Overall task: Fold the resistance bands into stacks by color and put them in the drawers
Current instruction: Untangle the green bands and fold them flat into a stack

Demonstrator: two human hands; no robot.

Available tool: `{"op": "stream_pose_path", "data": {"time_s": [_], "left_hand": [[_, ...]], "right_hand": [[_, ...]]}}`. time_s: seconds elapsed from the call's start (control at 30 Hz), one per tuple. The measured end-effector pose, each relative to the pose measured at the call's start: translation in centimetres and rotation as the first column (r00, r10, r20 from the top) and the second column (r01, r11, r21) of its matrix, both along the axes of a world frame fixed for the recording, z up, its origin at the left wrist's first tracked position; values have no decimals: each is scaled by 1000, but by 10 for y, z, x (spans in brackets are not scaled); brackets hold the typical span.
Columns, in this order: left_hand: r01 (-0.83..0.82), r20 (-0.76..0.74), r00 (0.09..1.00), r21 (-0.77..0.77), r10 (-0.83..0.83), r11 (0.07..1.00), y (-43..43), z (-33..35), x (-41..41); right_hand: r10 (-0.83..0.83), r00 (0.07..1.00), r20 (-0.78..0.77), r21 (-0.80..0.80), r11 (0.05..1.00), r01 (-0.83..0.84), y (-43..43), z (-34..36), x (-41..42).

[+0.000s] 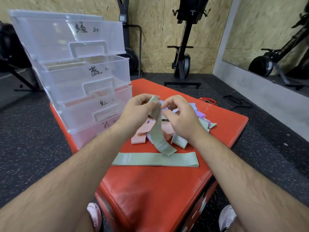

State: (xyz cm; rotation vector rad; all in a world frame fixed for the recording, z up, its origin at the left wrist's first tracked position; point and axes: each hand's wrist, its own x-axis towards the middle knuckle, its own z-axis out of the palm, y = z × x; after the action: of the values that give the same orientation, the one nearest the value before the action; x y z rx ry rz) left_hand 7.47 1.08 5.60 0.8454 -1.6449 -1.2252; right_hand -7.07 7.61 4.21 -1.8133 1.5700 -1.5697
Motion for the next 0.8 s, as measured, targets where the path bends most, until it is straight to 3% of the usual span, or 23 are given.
{"op": "stream_pose_path", "data": {"time_s": [0.07, 0.2, 0.4, 0.57, 0.8], "left_hand": [[29, 77, 997, -81, -23, 996, -2, -2, 6], [30, 120, 993, -171, -9, 985, -3, -5, 13], [-155, 25, 987, -64, 157, 986, -14, -3, 28], [-268, -19, 963, 83, 270, 960, -36, -12, 57], [-291, 307, 925, 190, 224, 938, -46, -52, 100]], "right_hand": [[9, 999, 47, 89, 996, -14, -6, 2, -4], [209, 975, 71, 281, 934, -221, -11, 0, -9], [274, 961, 42, 440, 858, -264, -12, -6, -27], [218, 970, -111, 617, 780, -104, -3, -9, -61], [146, 969, -201, 696, 717, 36, 18, -19, -103]]}}
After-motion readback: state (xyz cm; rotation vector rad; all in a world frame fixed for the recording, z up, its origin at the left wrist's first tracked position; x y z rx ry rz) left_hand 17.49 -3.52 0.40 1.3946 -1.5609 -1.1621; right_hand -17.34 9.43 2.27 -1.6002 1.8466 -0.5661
